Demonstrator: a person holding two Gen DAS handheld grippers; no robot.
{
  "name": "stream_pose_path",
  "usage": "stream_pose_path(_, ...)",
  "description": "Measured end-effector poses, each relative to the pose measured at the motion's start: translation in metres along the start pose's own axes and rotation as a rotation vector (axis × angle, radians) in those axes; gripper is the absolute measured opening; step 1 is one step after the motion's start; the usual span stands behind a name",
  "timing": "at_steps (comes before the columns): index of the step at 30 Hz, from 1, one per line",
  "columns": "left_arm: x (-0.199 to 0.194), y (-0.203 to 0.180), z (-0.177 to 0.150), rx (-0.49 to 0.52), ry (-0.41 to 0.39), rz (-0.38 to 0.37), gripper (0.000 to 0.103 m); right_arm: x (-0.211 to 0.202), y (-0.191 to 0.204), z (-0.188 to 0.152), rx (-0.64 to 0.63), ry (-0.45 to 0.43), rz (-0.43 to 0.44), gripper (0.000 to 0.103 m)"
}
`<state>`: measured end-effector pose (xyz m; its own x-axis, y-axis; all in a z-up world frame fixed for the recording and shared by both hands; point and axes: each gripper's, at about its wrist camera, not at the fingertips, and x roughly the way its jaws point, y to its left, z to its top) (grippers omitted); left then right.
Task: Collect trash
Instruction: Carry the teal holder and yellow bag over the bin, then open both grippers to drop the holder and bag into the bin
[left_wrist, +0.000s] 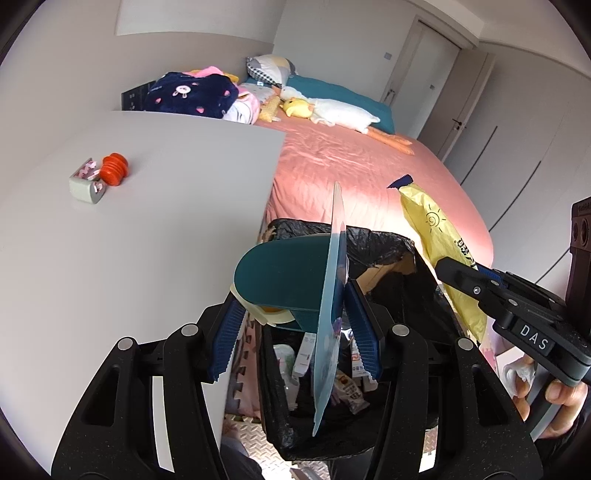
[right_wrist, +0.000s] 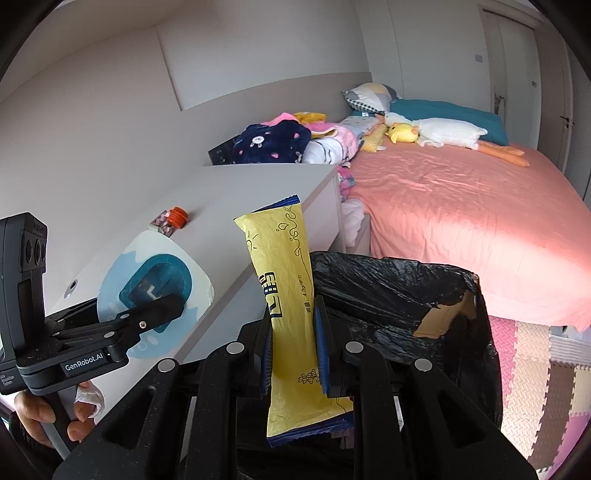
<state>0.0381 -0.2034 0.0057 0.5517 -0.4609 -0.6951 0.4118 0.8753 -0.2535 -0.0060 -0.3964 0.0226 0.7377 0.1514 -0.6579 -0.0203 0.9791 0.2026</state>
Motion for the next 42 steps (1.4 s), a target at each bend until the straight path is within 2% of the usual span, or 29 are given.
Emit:
stream_pose_path(20, 0.024, -0.050, 0.002, 0.108, 0.060, -0.070, 0.054, -0.019, -0.059, -0.009, 0.095, -0.019, -0.084, 0.020)
stream_pose_path(24, 0.032, -0.060, 0.001, 0.136, 0.086, -0.096, 0.054, -0.020, -0.070, -0.010, 0.121, -0.017, -0.099, 0.020)
stream_pose_path(26, 0.038, -0.063, -0.001, 0.156, 0.110, -0.142, 0.054, -0.019, -0.074, -0.009, 0.132, -0.015, -0.098, 0.020)
stream_pose_path(27, 0.041, -0.065, -0.002, 0.165, 0.120, -0.162, 0.062, -0.018, -0.076, -0.008, 0.136, -0.014, -0.096, 0.023)
stream_pose_path(28, 0.043, -0.066, -0.002, 0.167, 0.120, -0.165, 0.073, -0.019, -0.077, -0.008, 0.143, -0.023, -0.111, 0.045)
stream_pose_path(29, 0.043, -0.065, -0.002, 0.160, 0.101, -0.153, 0.094, -0.022, -0.079, -0.009, 0.155, -0.041, -0.137, 0.076)
stream_pose_path(30, 0.041, -0.065, -0.003, 0.154, 0.079, -0.151, 0.097, -0.025, -0.080, -0.009, 0.165, -0.067, -0.152, 0.084)
stream_pose_path(32, 0.038, -0.061, -0.003, 0.133, 0.058, -0.169, 0.097, -0.027, -0.084, -0.008, 0.180, -0.082, -0.142, 0.085)
stream_pose_path(42, 0.031, -0.039, 0.000, 0.067, 0.026, -0.096, 0.097, -0.018, -0.080, -0.008, 0.182, -0.070, -0.132, 0.085)
